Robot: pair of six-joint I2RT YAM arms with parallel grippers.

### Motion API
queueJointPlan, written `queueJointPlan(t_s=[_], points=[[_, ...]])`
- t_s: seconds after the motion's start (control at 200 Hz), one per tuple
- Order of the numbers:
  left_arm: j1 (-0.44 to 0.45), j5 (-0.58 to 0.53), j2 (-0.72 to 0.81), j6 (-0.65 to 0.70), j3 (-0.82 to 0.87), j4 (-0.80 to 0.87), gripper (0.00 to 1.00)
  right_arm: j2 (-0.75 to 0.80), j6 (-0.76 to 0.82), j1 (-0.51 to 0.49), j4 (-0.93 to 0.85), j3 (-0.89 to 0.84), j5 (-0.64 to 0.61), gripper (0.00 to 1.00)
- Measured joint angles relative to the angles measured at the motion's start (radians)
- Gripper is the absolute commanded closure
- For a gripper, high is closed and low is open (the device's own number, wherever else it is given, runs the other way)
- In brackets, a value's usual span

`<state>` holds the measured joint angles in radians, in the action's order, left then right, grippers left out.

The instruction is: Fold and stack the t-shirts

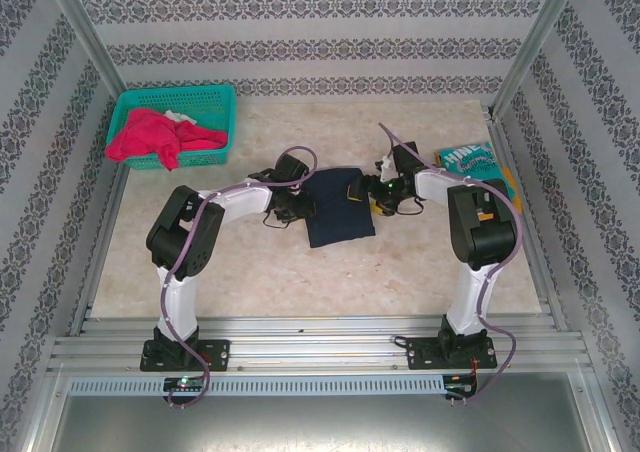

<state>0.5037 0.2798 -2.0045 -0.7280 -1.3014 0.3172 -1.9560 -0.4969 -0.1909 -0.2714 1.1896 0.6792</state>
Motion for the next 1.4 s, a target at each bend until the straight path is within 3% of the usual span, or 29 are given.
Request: queueJointPlan(t_s=[0.415,0.555,0.595,0.789,0.824,1.029,1.084,1.109,1.404], points=[[-0.002,0.015,0.0,-0.016,0.017,-0.033,0.78,-0.062,-0.032,-0.042,0.117,0.016,0.117,0.32],[-0.002,0.018,0.0,-0.017,0.019,-0.038,0.79,-0.082,-0.05,-0.062,0.154,0.024,0.175,0.4],[-0.002,0.018,0.0,-0.017,0.021,-0.04,0.79,-0.091,-0.048,-0.071,0.153,0.029,0.185,0.45],[-0.006,0.026,0.002,-0.017,0.03,-0.053,0.78,-0.108,-0.036,-0.093,0.135,0.046,0.164,0.94],[-0.008,0.029,0.004,-0.017,0.035,-0.06,0.75,-0.107,-0.026,-0.093,0.129,0.048,0.151,1.0],[0.001,0.028,0.057,-0.005,0.114,-0.166,0.39,-0.056,0.109,-0.095,0.004,0.073,0.014,1.0],[0.005,0.013,0.093,0.009,0.155,-0.181,0.08,-0.029,0.166,-0.095,-0.043,0.082,-0.038,1.0],[0.005,0.008,0.113,0.018,0.175,-0.189,0.01,-0.015,0.196,-0.095,-0.067,0.089,-0.066,1.0],[0.022,-0.046,0.28,0.176,0.302,-0.262,0.0,0.13,0.544,-0.038,-0.271,0.125,-0.392,1.0]])
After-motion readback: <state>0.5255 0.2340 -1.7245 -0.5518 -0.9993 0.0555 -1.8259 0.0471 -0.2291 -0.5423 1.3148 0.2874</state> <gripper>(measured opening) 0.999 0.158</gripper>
